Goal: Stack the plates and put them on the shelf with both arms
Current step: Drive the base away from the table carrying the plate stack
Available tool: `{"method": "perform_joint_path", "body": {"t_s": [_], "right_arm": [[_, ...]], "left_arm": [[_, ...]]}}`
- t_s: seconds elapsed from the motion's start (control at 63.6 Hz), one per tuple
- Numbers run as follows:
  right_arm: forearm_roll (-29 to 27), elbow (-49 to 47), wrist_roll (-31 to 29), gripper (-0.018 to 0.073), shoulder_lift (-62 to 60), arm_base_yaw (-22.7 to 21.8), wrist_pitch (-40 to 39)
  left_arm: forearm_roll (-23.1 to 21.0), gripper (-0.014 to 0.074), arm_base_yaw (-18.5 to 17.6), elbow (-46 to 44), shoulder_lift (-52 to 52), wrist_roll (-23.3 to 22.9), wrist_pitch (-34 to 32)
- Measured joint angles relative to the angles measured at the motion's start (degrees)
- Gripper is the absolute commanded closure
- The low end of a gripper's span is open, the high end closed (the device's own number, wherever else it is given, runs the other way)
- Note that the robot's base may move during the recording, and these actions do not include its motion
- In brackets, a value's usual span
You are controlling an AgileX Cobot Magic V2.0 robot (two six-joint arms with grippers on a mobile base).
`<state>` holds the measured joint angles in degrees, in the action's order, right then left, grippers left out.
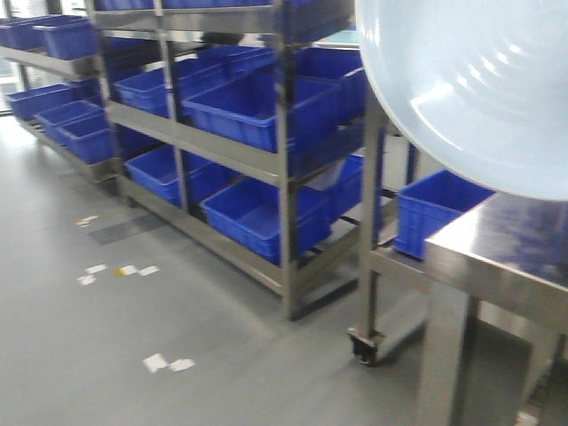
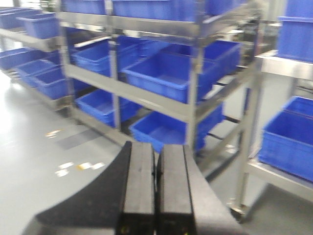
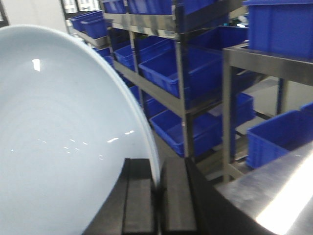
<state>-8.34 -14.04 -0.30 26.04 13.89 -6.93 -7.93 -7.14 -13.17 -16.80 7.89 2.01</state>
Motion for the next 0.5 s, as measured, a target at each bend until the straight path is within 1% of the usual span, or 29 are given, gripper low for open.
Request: {"method": "perform_joint_path", "body": {"t_s": [0.503], "right_arm": [[0.0, 0.0, 0.0, 0.051, 0.0, 0.0, 0.0]], "left_arm": [[0.0, 0.0516, 0.0, 0.0, 0.0, 0.0, 0.0]]}}
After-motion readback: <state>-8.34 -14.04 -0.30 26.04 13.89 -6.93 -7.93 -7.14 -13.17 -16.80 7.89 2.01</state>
